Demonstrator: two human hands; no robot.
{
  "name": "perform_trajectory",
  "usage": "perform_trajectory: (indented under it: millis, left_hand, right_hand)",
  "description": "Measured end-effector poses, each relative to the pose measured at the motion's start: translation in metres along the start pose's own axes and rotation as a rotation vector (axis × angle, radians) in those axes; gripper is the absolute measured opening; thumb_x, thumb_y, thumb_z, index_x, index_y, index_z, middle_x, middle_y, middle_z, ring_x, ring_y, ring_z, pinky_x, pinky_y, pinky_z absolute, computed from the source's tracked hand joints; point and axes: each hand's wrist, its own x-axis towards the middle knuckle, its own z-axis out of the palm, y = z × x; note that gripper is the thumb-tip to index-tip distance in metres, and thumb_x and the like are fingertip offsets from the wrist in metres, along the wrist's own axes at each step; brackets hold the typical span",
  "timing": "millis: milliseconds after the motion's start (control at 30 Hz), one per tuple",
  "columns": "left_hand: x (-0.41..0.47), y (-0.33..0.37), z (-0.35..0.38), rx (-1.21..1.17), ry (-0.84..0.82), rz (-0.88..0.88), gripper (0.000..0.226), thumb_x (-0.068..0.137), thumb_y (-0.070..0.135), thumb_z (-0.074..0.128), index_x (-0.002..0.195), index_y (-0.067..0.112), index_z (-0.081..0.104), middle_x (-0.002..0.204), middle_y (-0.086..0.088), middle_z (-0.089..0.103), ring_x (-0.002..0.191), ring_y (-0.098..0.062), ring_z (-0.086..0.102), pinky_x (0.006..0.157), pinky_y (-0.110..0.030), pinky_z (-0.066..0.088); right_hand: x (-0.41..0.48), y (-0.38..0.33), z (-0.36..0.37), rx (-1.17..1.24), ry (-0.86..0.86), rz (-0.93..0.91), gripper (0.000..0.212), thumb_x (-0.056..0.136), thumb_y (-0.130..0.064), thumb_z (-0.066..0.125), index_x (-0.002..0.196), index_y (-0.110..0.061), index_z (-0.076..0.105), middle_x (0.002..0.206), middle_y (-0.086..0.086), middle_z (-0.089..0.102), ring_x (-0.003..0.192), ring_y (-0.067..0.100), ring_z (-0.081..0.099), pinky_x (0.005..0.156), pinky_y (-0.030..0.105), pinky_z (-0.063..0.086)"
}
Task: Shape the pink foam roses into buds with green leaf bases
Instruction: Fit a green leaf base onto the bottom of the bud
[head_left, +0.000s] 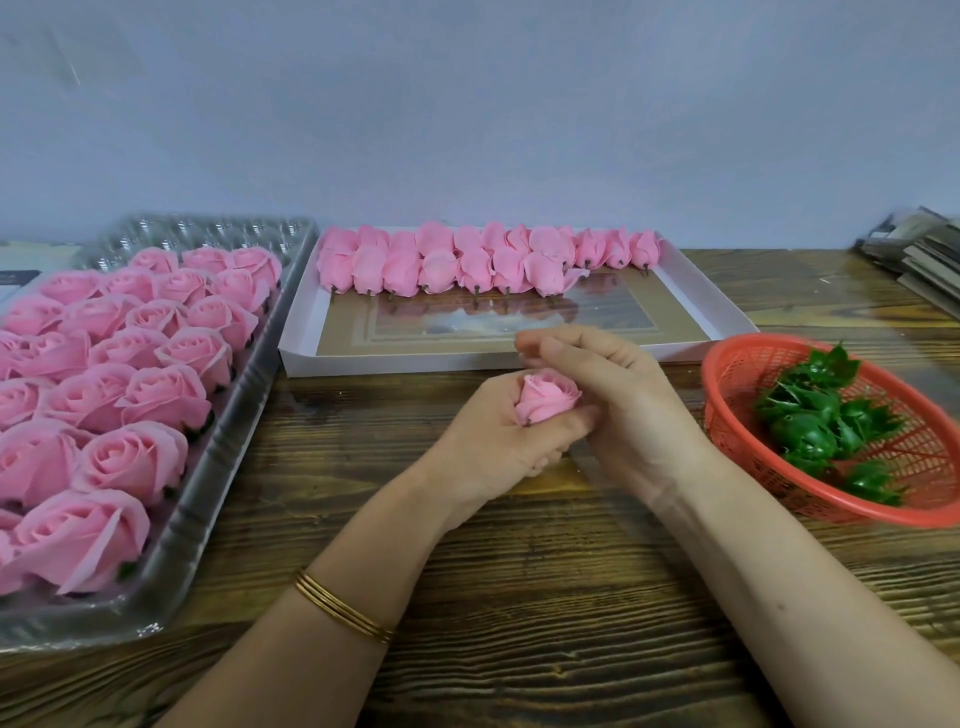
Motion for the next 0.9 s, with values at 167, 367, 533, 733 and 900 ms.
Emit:
perform_trajectory:
  millis: [167,367,533,733,900]
  left_hand:
    - [-0.001,0.002,0.002,0.071,0.008,0.030,0.029,0.077,0.007,0.062,0.057,0.022,0.048,0.048,0.001,0.036,0.044,-0.010,0.032,0.044,-0.018,0.028]
    - [-0.003,0.004,0.003,0.091,0.035,0.026,0.028,0.064,0.003,0.059,0.050,0.023,0.047,0.047,0.009,0.038,0.044,-0.006,0.035,0.044,-0.016,0.029]
    - [-0.004,0.009,-0.002,0.117,0.021,0.036,0.039,0.069,-0.009,0.063,0.050,0.022,0.050,0.048,0.010,0.043,0.049,-0.006,0.042,0.049,-0.017,0.032]
    - [-0.008,0.014,-0.001,0.094,0.011,0.050,0.021,0.065,-0.003,0.063,0.057,0.015,0.056,0.054,0.009,0.049,0.056,-0.005,0.048,0.053,-0.018,0.037]
    - [-0.009,0.014,-0.004,0.120,0.027,0.042,0.013,0.071,-0.001,0.067,0.071,0.011,0.061,0.062,0.011,0.057,0.065,-0.005,0.055,0.061,-0.021,0.043]
  right_hand:
    - [-0.004,0.002,0.003,-0.107,-0.101,-0.049,0.019,0.069,-0.022,0.072,0.083,-0.011,0.078,0.106,0.006,0.074,0.102,0.014,0.068,0.089,0.026,0.054]
    - [-0.005,0.005,0.003,-0.167,-0.194,-0.058,0.015,0.073,-0.016,0.074,0.087,-0.018,0.079,0.107,0.006,0.074,0.104,0.013,0.067,0.087,0.023,0.053]
    - [-0.005,0.007,0.003,-0.233,-0.254,-0.059,0.024,0.078,-0.020,0.071,0.100,-0.028,0.077,0.107,-0.002,0.074,0.109,0.011,0.065,0.096,0.029,0.051]
    - [-0.007,0.007,0.002,-0.501,-0.278,-0.098,0.046,0.084,-0.033,0.068,0.130,-0.029,0.060,0.128,0.000,0.063,0.122,0.005,0.055,0.103,0.018,0.040]
    - [-0.006,0.008,-0.005,-0.822,-0.232,-0.118,0.068,0.080,-0.066,0.058,0.143,-0.047,0.039,0.134,-0.012,0.043,0.130,-0.004,0.038,0.114,0.023,0.027]
